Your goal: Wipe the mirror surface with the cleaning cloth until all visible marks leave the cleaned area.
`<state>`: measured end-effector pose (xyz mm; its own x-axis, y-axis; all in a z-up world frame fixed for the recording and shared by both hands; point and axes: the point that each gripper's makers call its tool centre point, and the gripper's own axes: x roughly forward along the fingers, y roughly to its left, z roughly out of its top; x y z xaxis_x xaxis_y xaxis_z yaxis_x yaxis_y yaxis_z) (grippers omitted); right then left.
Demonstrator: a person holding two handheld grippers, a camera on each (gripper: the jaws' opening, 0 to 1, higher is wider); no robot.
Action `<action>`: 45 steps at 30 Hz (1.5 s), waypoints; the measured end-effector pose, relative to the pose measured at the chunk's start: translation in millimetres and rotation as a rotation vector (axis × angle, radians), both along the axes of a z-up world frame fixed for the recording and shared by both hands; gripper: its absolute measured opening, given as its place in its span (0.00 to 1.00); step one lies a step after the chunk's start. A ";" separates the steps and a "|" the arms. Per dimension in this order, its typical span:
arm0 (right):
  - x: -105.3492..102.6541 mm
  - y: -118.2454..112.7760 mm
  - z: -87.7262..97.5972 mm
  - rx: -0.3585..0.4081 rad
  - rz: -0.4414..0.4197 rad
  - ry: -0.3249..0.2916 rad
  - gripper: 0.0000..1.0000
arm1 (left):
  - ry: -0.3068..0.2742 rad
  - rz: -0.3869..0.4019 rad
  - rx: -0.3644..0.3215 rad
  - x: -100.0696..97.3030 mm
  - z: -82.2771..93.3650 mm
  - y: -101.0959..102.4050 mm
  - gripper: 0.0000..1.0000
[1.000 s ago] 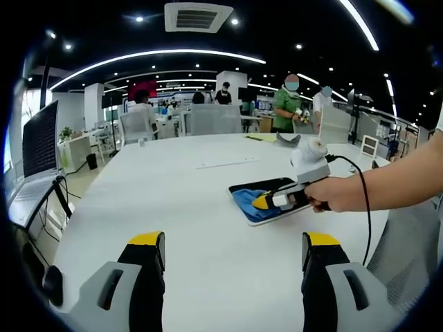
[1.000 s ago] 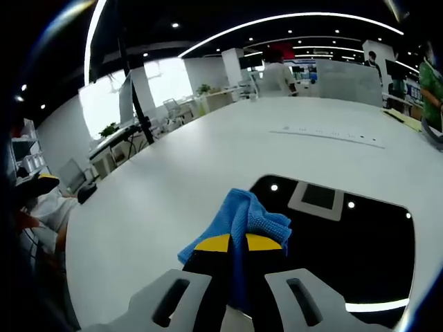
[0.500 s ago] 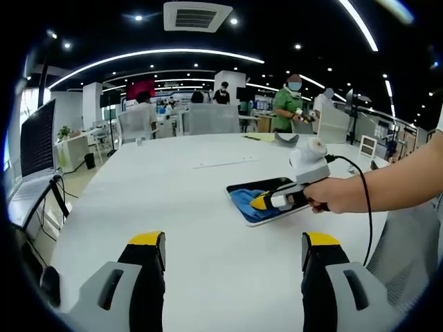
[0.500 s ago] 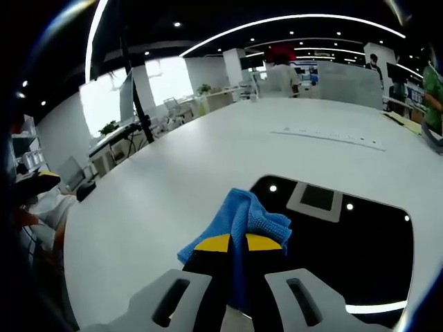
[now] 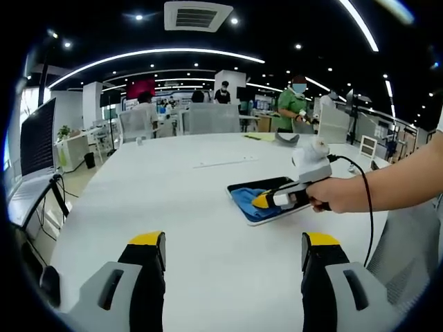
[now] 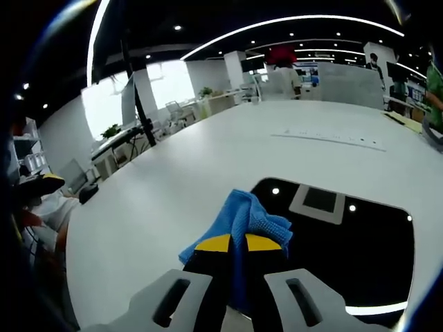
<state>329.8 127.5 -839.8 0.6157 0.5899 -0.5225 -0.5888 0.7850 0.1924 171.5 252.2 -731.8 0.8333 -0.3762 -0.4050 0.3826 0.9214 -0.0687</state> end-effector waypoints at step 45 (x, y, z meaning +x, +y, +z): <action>-32.8 -70.9 55.1 0.089 -0.114 -0.084 0.01 | -0.035 -0.087 -0.015 8.4 11.5 -30.9 0.81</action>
<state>296.9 56.6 -784.7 0.7206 0.5555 -0.4149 -0.5141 0.8296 0.2178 179.9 221.3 -720.3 0.8110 -0.4534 -0.3698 0.4632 0.8837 -0.0677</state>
